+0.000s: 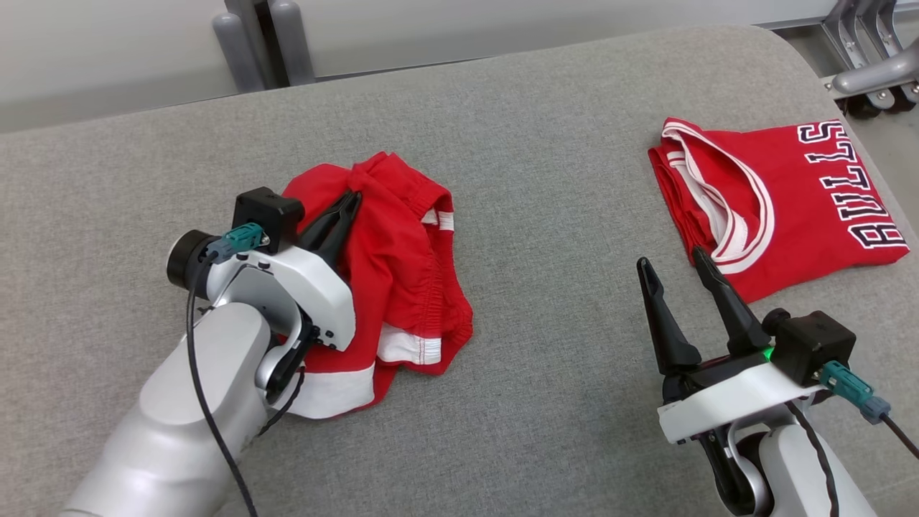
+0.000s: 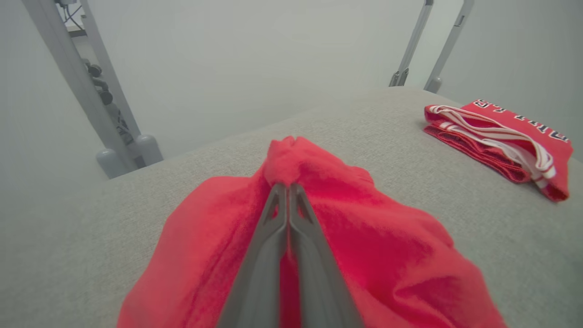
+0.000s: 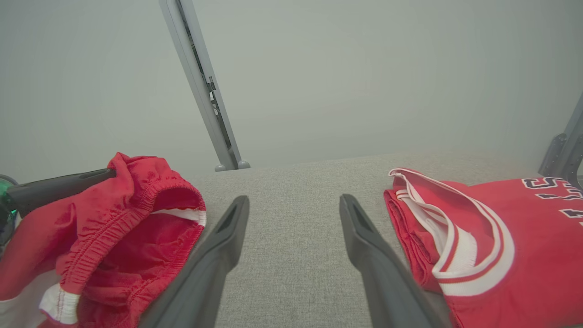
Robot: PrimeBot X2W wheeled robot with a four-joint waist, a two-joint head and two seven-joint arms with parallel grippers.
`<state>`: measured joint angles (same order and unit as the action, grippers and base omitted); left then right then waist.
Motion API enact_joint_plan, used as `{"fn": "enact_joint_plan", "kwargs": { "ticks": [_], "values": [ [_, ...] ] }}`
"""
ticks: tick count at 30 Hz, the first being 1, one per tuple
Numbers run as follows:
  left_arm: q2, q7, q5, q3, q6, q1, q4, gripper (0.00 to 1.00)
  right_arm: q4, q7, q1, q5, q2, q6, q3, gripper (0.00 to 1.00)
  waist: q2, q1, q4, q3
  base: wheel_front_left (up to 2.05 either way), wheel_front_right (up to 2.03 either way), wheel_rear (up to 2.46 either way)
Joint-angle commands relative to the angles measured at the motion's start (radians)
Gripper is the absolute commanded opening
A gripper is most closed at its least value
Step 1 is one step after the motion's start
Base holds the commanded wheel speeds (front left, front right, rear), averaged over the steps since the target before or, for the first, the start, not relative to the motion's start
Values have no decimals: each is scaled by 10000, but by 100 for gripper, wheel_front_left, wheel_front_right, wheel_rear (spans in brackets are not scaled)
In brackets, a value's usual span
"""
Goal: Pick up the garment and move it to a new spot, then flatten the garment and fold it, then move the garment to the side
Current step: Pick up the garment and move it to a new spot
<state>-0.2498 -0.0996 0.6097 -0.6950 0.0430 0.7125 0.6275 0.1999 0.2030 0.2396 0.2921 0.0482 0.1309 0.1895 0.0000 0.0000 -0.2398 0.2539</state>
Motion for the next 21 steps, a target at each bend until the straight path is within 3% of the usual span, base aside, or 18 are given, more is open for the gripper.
{"fn": "enact_joint_plan", "kwargs": {
  "ticks": [1, 3, 4, 5, 12, 21],
  "values": [
    [91, -181, 8, 14, 32, 218, 216, 0, 24, 40, 76, 7, 51, -3, -6, 100, 0, 0, 46, -48, 0, 0, 0],
    [292, -388, 52, -20, 108, 257, 542, 42, 74, 25, 69, -5, 52, -3, 3, 100, 0, 0, 112, -112, 0, 0, 0],
    [362, -519, 45, -29, 129, 305, 667, 77, 88, 15, 65, -1, 49, -3, 20, 100, 0, 0, 146, -145, 0, 0, 0],
    [425, -635, 35, -40, 171, 351, 784, 100, 108, 8, 62, 1, 52, -3, 20, 100, 0, 0, 186, -182, 0, 0, 0],
    [727, -1271, 244, 178, 260, 389, 897, 100, 176, -56, -83, -122, 53, -3, -115, 100, 0, 0, 544, -558, 0, 0, 0],
    [246, -1224, 587, 500, -15, -532, 546, 100, 12, -281, -382, -233, 54, -3, -195, 100, 0, 0, 1108, -1008, 0, 0, 0]
  ]
}}
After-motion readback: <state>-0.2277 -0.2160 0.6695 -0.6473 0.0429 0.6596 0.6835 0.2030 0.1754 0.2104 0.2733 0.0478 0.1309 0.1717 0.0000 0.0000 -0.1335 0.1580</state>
